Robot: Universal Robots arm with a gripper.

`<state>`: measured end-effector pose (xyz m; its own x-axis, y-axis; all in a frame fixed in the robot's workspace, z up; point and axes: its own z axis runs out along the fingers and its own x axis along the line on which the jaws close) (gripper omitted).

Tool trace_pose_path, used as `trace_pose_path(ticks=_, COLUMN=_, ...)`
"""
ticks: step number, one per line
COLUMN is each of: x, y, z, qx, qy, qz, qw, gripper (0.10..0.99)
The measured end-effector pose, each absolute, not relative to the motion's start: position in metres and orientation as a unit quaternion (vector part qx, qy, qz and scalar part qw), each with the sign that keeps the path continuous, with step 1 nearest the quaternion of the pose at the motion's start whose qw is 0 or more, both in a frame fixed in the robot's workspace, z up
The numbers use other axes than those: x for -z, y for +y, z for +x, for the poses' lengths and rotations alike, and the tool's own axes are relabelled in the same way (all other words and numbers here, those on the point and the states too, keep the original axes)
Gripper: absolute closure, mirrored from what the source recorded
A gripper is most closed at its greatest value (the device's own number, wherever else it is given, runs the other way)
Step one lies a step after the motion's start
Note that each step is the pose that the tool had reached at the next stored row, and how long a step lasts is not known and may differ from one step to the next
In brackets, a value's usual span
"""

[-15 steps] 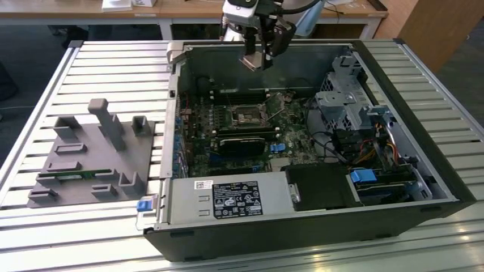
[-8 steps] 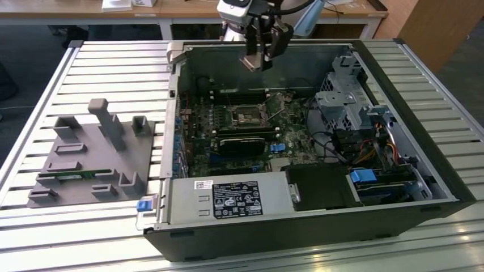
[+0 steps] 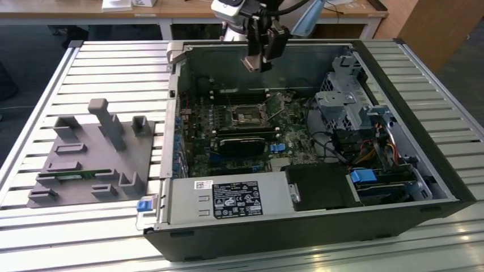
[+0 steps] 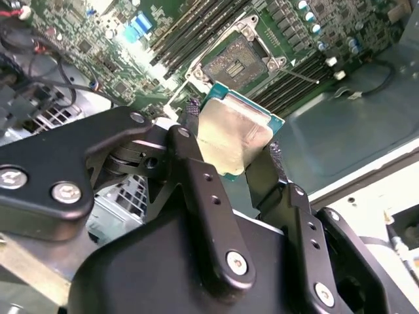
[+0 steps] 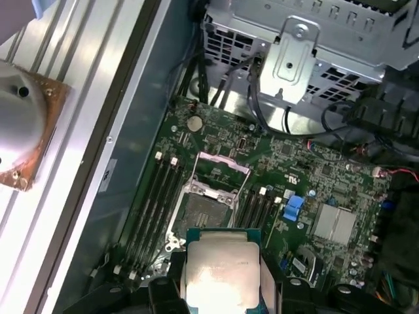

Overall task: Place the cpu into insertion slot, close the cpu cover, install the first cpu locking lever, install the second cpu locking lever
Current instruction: 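Place the cpu into insertion slot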

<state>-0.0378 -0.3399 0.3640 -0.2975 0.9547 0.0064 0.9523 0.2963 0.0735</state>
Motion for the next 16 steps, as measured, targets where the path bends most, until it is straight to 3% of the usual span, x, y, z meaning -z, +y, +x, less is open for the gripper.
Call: trace_pose_path(ticks=16, x=-0.3615, y=-0.3399, z=-0.0378, qx=-0.028, qy=0.74, qz=0.671, qw=0.023, gripper=0.553)
